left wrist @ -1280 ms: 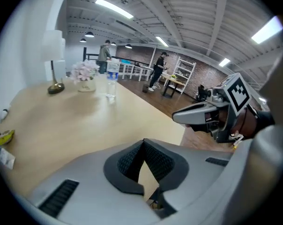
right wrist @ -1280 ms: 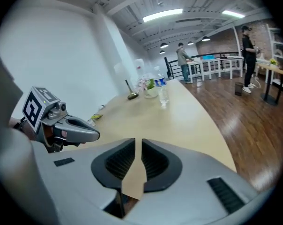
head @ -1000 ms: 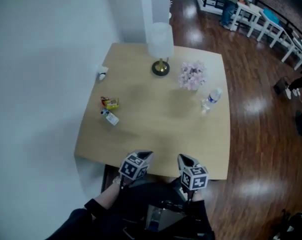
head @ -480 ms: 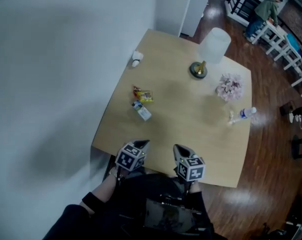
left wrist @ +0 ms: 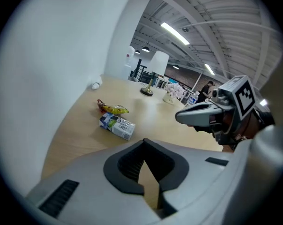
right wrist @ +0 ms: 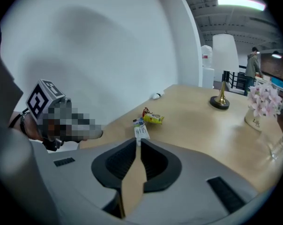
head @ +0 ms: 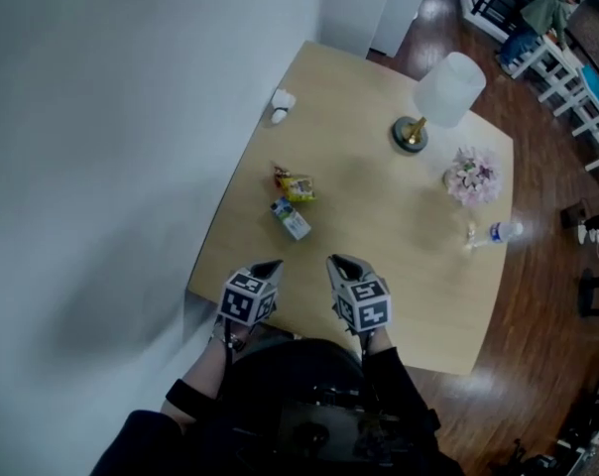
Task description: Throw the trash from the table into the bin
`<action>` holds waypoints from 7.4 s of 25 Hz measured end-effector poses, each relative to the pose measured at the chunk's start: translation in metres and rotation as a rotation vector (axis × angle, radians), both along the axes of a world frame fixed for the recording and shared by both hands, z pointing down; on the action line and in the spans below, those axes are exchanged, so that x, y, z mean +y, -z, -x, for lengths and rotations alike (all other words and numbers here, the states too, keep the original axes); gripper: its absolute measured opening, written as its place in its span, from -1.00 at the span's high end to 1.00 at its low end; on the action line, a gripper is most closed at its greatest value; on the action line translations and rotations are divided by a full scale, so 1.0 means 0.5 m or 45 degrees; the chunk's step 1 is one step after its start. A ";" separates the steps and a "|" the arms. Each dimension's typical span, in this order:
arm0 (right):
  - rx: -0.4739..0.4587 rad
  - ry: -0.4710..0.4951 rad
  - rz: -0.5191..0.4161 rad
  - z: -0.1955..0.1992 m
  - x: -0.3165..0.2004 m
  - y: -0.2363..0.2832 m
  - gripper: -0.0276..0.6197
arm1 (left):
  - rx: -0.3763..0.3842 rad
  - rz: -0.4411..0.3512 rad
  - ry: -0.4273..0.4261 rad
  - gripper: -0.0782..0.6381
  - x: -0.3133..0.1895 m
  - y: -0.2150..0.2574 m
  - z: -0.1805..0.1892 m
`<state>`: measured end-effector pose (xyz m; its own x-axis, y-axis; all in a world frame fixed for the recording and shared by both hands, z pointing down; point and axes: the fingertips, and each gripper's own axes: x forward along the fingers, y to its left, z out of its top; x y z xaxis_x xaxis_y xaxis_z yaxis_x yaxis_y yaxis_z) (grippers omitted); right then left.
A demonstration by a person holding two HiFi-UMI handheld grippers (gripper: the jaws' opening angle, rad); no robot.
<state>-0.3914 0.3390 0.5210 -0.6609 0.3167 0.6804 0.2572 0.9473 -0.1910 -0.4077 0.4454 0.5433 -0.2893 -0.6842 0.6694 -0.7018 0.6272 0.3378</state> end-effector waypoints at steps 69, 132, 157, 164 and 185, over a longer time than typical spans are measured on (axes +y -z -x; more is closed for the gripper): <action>0.176 -0.386 0.165 -0.269 -0.120 -0.024 0.89 | -0.086 0.024 -0.478 0.77 -0.190 0.031 -0.173; 0.361 -0.813 0.331 -1.323 -1.003 -0.249 0.89 | 0.021 0.144 -0.932 0.76 -1.151 -0.161 -1.224; 0.694 -0.854 0.267 -1.231 -1.135 -0.982 0.87 | 0.149 0.361 -0.708 0.76 -1.187 -0.701 -1.256; 0.675 -0.872 0.274 -1.203 -1.158 -1.013 0.20 | 0.167 0.401 -0.679 0.76 -1.172 -0.720 -1.261; 0.519 -0.954 0.321 -1.261 -1.131 -0.748 0.20 | 0.202 0.340 -0.829 0.78 -1.199 -0.592 -1.311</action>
<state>0.2392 -0.2267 0.8949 -0.4763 0.0703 0.8765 -0.5470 0.7567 -0.3580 0.2477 -0.1542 0.8395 0.2362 -0.4915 0.8382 -0.9165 0.1739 0.3603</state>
